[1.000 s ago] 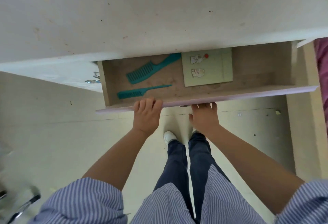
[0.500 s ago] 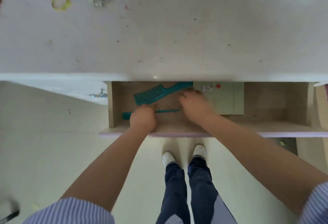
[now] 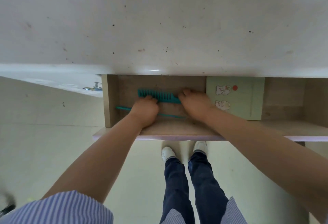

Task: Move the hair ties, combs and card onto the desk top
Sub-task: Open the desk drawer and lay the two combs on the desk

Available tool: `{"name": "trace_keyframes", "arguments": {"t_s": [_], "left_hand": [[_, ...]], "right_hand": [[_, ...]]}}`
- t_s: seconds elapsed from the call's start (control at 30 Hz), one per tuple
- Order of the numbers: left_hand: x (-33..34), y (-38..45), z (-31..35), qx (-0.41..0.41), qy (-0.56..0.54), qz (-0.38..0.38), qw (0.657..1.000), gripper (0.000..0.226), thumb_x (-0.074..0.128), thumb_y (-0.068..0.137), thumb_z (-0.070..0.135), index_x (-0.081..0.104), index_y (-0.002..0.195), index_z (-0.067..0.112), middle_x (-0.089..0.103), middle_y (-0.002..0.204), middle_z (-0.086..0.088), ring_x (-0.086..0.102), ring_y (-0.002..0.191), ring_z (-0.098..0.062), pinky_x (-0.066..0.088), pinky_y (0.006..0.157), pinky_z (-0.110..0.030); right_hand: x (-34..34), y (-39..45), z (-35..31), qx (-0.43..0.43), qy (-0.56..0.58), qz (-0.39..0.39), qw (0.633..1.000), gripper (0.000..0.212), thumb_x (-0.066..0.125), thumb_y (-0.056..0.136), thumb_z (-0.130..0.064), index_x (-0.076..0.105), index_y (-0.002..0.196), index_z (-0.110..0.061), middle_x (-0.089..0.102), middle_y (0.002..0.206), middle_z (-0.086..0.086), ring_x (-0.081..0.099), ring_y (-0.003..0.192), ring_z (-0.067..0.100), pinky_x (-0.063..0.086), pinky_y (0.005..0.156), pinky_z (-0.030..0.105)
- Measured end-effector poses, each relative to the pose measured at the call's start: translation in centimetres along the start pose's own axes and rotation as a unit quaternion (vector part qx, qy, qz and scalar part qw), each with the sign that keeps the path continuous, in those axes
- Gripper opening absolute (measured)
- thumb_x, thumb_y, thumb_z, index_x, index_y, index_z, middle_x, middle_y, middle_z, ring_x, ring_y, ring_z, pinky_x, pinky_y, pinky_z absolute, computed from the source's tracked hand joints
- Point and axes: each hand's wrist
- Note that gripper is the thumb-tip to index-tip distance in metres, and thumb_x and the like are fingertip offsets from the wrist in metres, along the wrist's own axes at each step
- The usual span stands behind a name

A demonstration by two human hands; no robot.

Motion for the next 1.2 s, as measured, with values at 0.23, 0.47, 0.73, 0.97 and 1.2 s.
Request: {"name": "trace_keyframes", "arguments": {"t_s": [0.23,0.47,0.73,0.97,1.2], "left_hand": [[-5.0,-7.1,-0.8,0.135,-0.015,0.186,0.973,0.011,0.061,0.083,0.011,0.059,0.086,0.0,0.068,0.075,-0.017,0.066,0.068,-0.033,0.048,0.047,-0.032],[-13.6,-9.6,-4.7,0.118,0.029,0.414,0.902,0.021,0.05,0.077,0.012,0.068,0.07,0.003,0.064,0.052,-0.012,0.06,0.041,-0.027,0.048,0.034,-0.025],[-14.9,-5.4,-5.0,0.018,0.011,0.397,0.918,0.02,0.076,0.071,-0.003,0.071,0.089,0.0,0.066,0.064,-0.021,0.062,0.058,-0.035,0.055,0.054,-0.04],[-14.2,-0.7,-3.6,0.021,-0.028,0.361,0.932,0.034,0.065,0.081,0.0,0.065,0.115,0.004,0.064,0.091,-0.027,0.059,0.086,-0.041,0.05,0.075,-0.046],[-14.7,-1.3,-3.9,0.077,0.018,0.437,0.896,0.019,0.063,0.066,0.0,0.078,0.079,0.005,0.071,0.064,-0.018,0.053,0.075,-0.03,0.059,0.056,-0.037]], "right_hand": [[-5.1,-5.9,0.5,-0.026,0.095,0.197,0.975,0.033,0.075,0.072,-0.011,0.066,0.1,0.005,0.069,0.081,0.023,0.066,0.051,0.033,0.052,0.039,0.031],[-11.3,-7.8,3.7,-0.05,0.125,0.199,0.971,0.028,0.067,0.084,-0.025,0.071,0.102,-0.003,0.067,0.084,0.023,0.067,0.068,0.036,0.054,0.055,0.039],[-13.8,-1.1,8.4,0.053,0.081,0.179,0.979,0.039,0.048,0.093,-0.031,0.051,0.128,-0.014,0.057,0.113,0.017,0.058,0.101,0.032,0.048,0.077,0.037],[-15.6,3.5,9.8,0.026,0.025,0.236,0.971,0.039,0.052,0.091,-0.027,0.052,0.129,-0.019,0.058,0.121,0.017,0.051,0.112,0.034,0.038,0.093,0.041],[-14.3,2.2,9.6,0.051,0.056,0.216,0.974,0.034,0.043,0.096,-0.021,0.05,0.125,-0.003,0.051,0.123,0.02,0.049,0.11,0.034,0.046,0.084,0.041]]}}
Point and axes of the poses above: each hand's wrist, its own y-axis towards the middle knuckle, its own x-axis out of the palm, z = x × y
